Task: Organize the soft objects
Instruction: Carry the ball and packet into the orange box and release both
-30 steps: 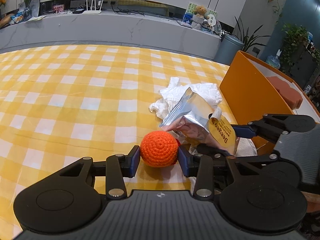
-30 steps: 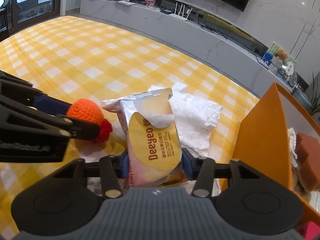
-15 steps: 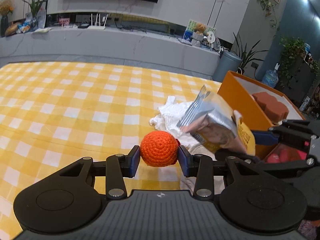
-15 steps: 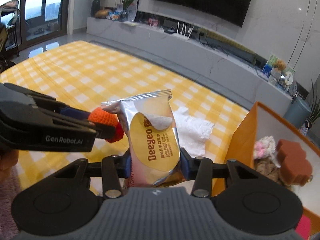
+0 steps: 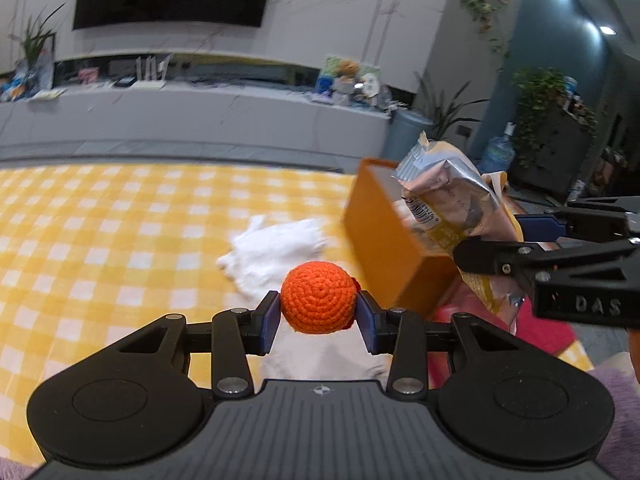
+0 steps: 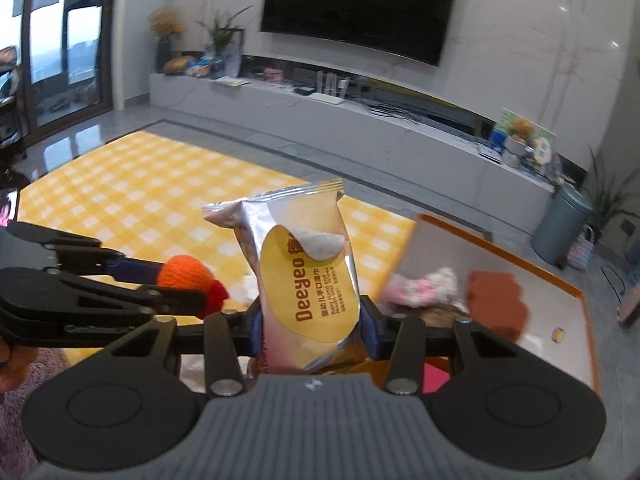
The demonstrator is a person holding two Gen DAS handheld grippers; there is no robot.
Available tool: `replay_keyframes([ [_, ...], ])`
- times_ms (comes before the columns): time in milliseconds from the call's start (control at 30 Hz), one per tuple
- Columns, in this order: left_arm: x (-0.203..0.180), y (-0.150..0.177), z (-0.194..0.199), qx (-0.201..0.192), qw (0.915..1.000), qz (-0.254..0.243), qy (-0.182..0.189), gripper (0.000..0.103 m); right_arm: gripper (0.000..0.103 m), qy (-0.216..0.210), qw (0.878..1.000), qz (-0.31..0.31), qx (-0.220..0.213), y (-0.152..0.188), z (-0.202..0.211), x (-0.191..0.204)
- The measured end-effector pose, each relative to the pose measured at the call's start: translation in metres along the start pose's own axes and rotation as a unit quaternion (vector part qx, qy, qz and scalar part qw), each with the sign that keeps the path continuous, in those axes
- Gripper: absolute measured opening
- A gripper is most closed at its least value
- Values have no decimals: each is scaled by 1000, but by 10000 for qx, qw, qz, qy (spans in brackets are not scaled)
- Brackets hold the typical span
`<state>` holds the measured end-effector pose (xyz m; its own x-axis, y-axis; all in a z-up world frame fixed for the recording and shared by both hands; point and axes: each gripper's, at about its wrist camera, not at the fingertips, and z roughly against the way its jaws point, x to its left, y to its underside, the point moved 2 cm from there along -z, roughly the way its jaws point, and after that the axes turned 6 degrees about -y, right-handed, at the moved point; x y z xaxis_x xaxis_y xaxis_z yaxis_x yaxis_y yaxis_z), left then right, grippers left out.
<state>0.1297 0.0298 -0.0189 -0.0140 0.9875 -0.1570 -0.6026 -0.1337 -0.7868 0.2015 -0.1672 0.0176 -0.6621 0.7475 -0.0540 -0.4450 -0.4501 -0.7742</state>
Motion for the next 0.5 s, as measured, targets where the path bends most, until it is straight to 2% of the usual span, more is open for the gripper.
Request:
replay_keyframes([
  [200,-43,-13,1,19,9994,-343,102,46,45,418,9991,-61,54,3,30,-44],
  [500,-118,-36,-21,-26,9945,-889,560,46,45,982,9946,-90,336,4,52,-102],
])
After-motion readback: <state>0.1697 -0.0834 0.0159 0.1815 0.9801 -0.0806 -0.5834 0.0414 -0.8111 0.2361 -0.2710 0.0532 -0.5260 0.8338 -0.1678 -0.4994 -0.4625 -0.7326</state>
